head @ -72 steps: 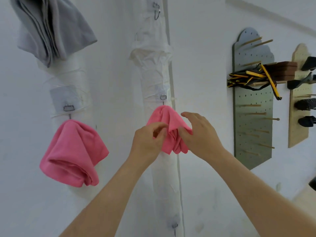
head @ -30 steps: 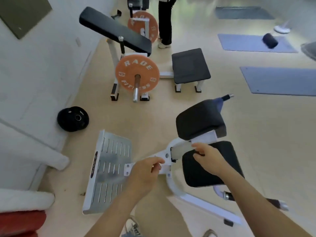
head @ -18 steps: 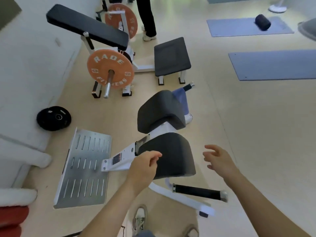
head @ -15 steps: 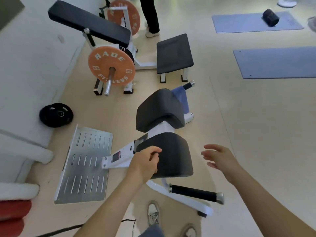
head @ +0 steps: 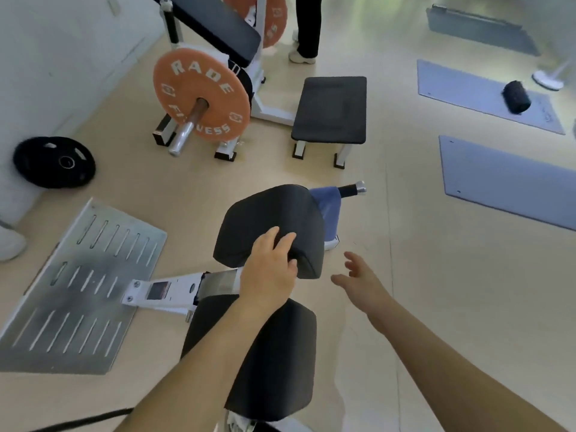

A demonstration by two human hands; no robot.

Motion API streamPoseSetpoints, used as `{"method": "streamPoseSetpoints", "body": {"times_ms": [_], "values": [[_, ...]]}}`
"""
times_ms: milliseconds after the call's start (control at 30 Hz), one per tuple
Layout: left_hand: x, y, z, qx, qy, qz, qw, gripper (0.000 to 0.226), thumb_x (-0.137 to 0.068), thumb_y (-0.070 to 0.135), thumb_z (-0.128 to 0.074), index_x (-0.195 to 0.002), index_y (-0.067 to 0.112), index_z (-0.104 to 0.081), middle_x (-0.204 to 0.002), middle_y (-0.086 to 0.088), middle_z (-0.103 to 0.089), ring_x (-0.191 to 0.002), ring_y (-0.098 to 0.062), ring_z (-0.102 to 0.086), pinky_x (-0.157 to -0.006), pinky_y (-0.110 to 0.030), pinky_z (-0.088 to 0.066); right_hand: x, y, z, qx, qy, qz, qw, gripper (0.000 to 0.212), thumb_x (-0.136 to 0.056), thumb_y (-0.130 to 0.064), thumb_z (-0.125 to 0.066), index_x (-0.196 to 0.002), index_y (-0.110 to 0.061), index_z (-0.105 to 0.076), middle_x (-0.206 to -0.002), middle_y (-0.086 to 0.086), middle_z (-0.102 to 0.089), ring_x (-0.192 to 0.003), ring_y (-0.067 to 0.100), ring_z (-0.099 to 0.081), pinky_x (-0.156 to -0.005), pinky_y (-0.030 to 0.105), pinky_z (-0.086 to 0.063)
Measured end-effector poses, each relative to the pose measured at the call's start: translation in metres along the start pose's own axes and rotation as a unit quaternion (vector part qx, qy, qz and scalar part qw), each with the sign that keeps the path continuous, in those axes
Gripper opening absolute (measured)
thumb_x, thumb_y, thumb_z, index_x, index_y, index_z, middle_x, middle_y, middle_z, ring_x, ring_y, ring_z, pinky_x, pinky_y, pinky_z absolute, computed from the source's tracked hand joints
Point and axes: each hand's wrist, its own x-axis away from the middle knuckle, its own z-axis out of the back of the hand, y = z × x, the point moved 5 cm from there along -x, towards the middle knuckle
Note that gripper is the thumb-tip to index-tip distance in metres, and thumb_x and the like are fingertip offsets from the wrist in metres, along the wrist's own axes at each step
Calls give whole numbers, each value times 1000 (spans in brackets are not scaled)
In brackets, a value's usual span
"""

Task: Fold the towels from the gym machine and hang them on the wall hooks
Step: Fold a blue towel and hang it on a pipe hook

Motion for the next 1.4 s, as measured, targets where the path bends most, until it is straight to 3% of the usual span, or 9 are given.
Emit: {"method": "streamPoseSetpoints", "body": {"times_ms": [267,367,534,667,801,934,1134,1301,1401], "values": [[-69,-14,-73,-117,-6,130,985,77,-95,53,-35,-150,19,7,-159,-14,0,-147,-31,-3,-118,-44,-17,-148,-41,29,-61,-22,4,998,45,-93,-21,-55,-133,-18,-35,-117,4,-43,-98,21,-43,-88,37,-39],[-75,-11,-86,-161,74,175,969,81,-90,55,-42,-151,19,-3,-157,-17,-14,-144,-34,-16,-115,-46,-23,-217,-41,30,-109,-56,-22,992,22,-95,-19,-50,-113,-17,-37,-119,18,-52,-85,19,-51,-83,38,-40],[-83,-13,-93,-167,116,222,954,83,-82,58,-47,-150,23,-14,-154,-11,-24,-141,-30,-25,-111,-45,-27,-286,-25,28,-72,-95,-6,993,9,-90,-7,-56,-97,-12,-58,-87,3,-57,-88,25,-52,-71,30,-41],[-83,-11,-94,-160,90,255,949,84,-83,61,-47,-150,29,-7,-157,-5,-16,-143,-26,-19,-114,-41,-21,-278,-39,40,-126,-107,4,986,32,-91,1,-40,-71,-19,-53,-73,0,-55,-74,14,-58,-76,26,-41],[-81,-10,-90,-142,78,271,949,85,-83,62,-48,-149,33,-3,-158,-1,-12,-144,-23,-16,-115,-42,-19,-265,-38,40,-105,-137,-53,984,14,-91,-16,-48,-100,-10,-57,-81,11,-58,-75,20,-54,-91,40,-48],[-83,-9,-88,-133,93,274,948,86,-82,62,-50,-148,35,-3,-157,0,-13,-143,-23,-17,-114,-43,-21,-266,-42,32,-109,-151,-82,979,46,-94,-32,-58,-130,-5,-50,-129,20,-56,-107,33,-54,-90,45,-42],[-85,-11,-89,-134,100,277,946,86,-82,62,-51,-148,34,-2,-157,-1,-12,-144,-23,-16,-114,-43,-21,-265,-51,28,-52,-83,-28,995,35,-95,-29,-55,-108,4,-54,-119,23,-59,-109,39,-56,-84,38,-42],[-90,-13,-81,-23,32,324,945,85,-79,58,-57,-146,43,-6,-158,3,-10,-146,-21,-8,-116,-45,-15,-213,-109,31,-64,-178,99,977,27,-97,-28,-53,-77,-10,-51,-75,6,-53,-73,22,-54,-75,36,-45],[-98,-1,-47,270,78,320,905,53,-77,40,-62,-126,41,-44,-136,8,-49,-132,-15,-40,-108,-40,-36,-168,-131,20,-106,-263,80,956,25,-100,-20,-47,-77,-13,-56,-73,2,-59,-66,14,-60,-69,31,-50]]}}
